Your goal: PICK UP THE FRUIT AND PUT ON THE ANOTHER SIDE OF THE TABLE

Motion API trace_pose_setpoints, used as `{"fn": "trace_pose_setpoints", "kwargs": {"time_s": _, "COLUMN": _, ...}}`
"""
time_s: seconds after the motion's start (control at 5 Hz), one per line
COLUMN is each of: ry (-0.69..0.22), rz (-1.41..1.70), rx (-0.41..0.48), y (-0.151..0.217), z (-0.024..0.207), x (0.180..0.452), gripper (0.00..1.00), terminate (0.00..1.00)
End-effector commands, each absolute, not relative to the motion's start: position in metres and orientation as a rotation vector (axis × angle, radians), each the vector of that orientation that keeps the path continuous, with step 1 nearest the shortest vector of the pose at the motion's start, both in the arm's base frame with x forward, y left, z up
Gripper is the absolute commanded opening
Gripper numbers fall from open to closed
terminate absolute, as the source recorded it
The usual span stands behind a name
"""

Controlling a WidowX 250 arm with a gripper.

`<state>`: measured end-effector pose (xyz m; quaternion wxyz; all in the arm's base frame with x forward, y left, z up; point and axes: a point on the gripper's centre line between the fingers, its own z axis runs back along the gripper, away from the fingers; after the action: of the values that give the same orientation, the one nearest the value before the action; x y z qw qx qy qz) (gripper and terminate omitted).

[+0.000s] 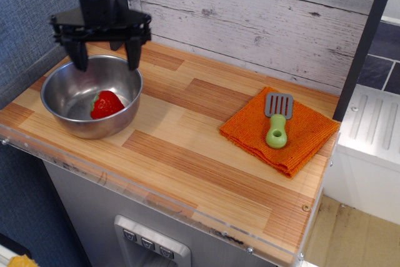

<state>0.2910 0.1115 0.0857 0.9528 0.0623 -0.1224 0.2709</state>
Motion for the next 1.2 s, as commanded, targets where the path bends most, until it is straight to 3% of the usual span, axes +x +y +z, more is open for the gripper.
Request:
{"fn": "trace_pose_setpoints", "kwargs": {"time_s": 0.0, "ry": -0.23, "rz": 0.611, "rx": 0.148, "y": 0.131, "z": 0.069, "x": 0.277, "gripper": 1.0, "terminate": 0.0}}
{"fn": "trace_pose_setpoints", "kwargs": {"time_s": 0.8, "ry": -0.168, "rz": 0.611, "rx": 0.161, "y": 0.125, "z": 0.032, "x": 0.275, "gripper": 1.0, "terminate": 0.0}}
{"fn": "trace_pose_setpoints", "kwargs": {"time_s": 1.0, "ry": -0.184, "rz": 0.617, "rx": 0.174, "y": 0.124, "z": 0.032, "x": 0.274, "gripper": 0.0, "terminate": 0.0}}
